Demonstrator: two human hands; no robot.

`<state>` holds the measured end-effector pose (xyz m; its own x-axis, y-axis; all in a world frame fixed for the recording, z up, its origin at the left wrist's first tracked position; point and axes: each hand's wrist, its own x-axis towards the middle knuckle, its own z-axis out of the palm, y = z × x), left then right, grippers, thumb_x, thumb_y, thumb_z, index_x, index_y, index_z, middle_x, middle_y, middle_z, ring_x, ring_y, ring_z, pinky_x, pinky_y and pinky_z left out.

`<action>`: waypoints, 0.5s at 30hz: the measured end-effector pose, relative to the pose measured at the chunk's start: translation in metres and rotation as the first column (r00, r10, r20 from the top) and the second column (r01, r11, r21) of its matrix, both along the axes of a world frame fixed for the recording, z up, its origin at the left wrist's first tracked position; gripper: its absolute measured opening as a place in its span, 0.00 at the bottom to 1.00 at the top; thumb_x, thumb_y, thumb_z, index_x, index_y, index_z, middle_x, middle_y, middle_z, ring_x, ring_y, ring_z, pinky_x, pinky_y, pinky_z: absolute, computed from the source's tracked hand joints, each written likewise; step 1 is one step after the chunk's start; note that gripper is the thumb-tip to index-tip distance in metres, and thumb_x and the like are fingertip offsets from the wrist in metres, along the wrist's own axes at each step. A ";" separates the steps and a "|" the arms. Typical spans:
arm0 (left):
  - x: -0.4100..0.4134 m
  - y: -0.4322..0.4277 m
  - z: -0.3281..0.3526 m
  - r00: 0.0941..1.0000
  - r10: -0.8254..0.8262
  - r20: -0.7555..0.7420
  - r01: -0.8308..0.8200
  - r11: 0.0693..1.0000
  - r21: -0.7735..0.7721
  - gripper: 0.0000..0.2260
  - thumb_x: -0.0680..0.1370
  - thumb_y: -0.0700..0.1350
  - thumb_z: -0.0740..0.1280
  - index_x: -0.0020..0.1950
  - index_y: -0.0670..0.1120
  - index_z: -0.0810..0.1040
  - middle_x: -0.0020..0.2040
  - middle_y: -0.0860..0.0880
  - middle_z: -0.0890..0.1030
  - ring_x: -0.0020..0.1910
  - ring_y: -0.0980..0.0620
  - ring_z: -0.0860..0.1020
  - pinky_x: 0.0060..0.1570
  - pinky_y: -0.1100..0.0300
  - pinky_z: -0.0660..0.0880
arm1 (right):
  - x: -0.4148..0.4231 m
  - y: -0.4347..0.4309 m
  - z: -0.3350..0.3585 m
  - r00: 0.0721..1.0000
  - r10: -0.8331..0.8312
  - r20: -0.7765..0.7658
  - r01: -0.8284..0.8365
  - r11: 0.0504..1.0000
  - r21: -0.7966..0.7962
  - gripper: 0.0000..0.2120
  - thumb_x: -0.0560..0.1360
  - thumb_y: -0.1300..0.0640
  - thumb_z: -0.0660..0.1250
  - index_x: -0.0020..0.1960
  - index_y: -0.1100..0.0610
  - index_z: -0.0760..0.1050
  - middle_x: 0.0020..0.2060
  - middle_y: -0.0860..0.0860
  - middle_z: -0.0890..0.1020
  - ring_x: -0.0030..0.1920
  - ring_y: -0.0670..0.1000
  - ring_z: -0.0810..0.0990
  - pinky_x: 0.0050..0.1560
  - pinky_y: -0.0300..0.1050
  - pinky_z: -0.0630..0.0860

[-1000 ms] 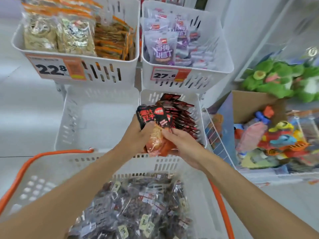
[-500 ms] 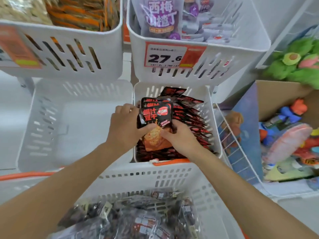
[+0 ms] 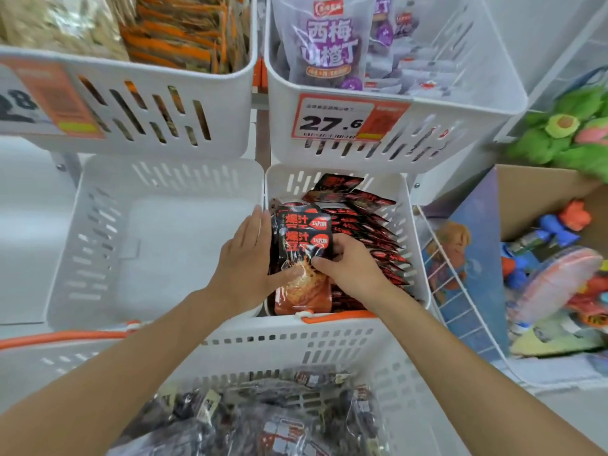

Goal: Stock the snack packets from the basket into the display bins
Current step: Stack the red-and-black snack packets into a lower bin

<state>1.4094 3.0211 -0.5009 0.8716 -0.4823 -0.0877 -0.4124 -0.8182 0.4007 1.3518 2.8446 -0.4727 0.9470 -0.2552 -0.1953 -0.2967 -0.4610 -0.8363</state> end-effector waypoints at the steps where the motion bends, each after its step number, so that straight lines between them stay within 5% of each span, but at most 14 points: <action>1: 0.001 0.000 -0.001 1.000 0.000 -0.025 0.000 1.000 0.004 0.49 0.70 0.73 0.53 0.78 0.49 0.32 0.79 0.47 0.33 0.79 0.48 0.38 0.75 0.46 0.48 | -0.001 0.000 0.001 1.000 0.014 -0.007 -0.014 1.000 0.007 0.10 0.77 0.60 0.70 0.56 0.53 0.74 0.47 0.47 0.80 0.45 0.49 0.79 0.52 0.50 0.79; 6: 0.001 0.001 -0.002 0.993 0.010 -0.120 -0.028 0.989 -0.148 0.44 0.74 0.68 0.55 0.79 0.52 0.36 0.80 0.48 0.36 0.79 0.46 0.41 0.75 0.44 0.52 | -0.003 0.001 0.001 1.000 0.014 0.001 -0.014 0.996 0.094 0.16 0.76 0.62 0.70 0.62 0.54 0.75 0.48 0.52 0.80 0.45 0.54 0.81 0.51 0.53 0.82; 11: 0.001 0.003 -0.005 0.994 -0.043 -0.104 0.035 0.996 -0.081 0.43 0.78 0.64 0.59 0.79 0.50 0.33 0.80 0.48 0.35 0.79 0.47 0.43 0.74 0.45 0.54 | -0.003 0.005 -0.002 1.000 -0.003 0.015 0.002 0.998 0.058 0.24 0.73 0.61 0.73 0.65 0.50 0.70 0.48 0.49 0.77 0.42 0.49 0.79 0.47 0.47 0.80; 15: 0.005 -0.001 -0.001 0.990 0.023 -0.139 -0.058 0.965 -0.254 0.43 0.76 0.61 0.67 0.80 0.53 0.43 0.81 0.49 0.41 0.79 0.46 0.45 0.74 0.44 0.52 | -0.002 0.009 -0.002 0.994 -0.057 0.095 0.056 0.998 0.009 0.26 0.73 0.63 0.74 0.66 0.51 0.68 0.46 0.47 0.76 0.39 0.44 0.76 0.43 0.43 0.77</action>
